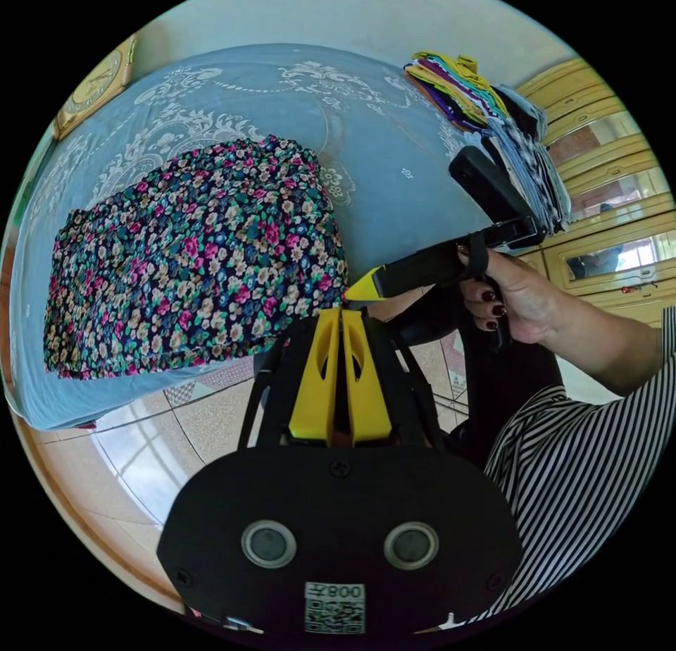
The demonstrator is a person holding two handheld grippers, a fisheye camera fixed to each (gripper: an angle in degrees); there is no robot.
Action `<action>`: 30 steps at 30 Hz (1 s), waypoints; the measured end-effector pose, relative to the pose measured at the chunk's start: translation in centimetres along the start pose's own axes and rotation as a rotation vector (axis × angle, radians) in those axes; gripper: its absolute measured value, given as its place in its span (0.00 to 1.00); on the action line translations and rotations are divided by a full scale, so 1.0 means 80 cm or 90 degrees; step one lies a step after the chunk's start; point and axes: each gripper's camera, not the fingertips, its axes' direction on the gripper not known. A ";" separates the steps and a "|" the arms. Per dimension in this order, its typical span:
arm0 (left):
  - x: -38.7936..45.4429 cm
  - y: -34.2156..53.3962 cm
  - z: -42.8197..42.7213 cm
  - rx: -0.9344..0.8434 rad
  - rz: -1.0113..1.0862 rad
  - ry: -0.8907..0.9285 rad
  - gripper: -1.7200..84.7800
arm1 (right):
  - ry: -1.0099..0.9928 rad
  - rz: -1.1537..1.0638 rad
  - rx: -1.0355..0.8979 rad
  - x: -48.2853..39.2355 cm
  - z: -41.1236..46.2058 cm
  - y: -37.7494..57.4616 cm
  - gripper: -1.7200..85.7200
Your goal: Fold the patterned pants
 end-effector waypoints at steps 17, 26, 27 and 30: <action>-0.059 0.041 0.025 0.076 -0.071 0.060 0.02 | -0.125 0.044 0.017 0.069 0.001 -0.026 0.06; -0.183 0.121 0.054 0.178 -0.347 0.291 0.04 | -0.171 0.026 0.033 0.072 -0.009 -0.035 0.04; -0.190 0.126 0.058 0.187 -0.363 0.313 0.04 | -0.172 0.025 0.034 0.073 -0.009 -0.036 0.04; -0.218 0.145 0.081 0.215 -0.422 0.415 0.06 | -0.164 0.025 0.029 0.074 -0.008 -0.039 0.04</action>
